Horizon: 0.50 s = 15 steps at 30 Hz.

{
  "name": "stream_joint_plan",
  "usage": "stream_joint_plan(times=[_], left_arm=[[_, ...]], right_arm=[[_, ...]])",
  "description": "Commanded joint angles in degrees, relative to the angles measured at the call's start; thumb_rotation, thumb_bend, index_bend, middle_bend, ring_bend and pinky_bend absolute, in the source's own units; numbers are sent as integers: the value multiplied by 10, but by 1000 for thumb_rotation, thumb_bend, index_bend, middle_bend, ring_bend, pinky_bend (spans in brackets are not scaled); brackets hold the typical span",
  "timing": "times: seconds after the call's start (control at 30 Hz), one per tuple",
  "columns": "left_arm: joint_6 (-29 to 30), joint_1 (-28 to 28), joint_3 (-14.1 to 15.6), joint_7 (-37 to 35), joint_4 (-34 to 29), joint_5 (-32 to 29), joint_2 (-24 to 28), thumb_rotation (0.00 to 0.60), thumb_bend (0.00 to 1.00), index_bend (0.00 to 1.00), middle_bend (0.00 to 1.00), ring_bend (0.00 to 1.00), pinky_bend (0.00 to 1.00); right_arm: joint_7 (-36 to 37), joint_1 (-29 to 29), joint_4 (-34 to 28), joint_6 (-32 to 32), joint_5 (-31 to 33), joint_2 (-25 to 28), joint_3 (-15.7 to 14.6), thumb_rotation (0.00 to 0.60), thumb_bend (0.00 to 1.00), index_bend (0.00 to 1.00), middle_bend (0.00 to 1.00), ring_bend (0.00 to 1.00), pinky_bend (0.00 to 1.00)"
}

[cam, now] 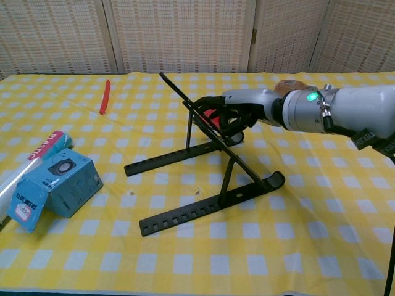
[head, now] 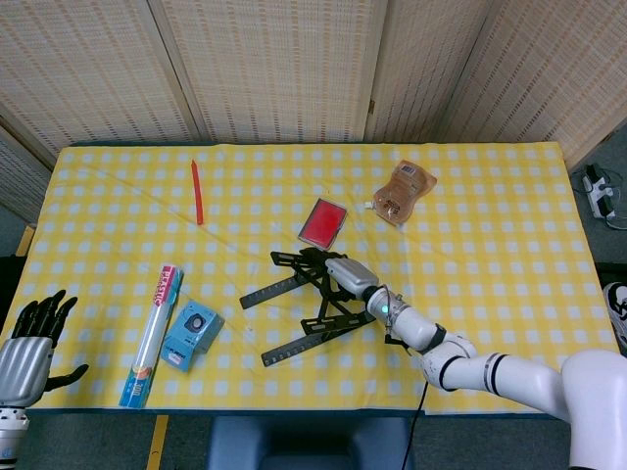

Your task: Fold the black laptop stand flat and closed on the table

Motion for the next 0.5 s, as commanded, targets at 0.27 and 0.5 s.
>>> stream_joint_plan(times=[0.27,0.5], left_arm=[[2,3,1,-2,3,-2,1,600,89,0,0,0,0],[4,5,0,-4,4,-4,2,600,90,0,0,0,0]], right_arm=[[39,34,-10,-39,-43,-26,4,600,1000,0,11,25,0],[56,28,-29,-9,-83,-19,1,600,1000,0,11,27,0]])
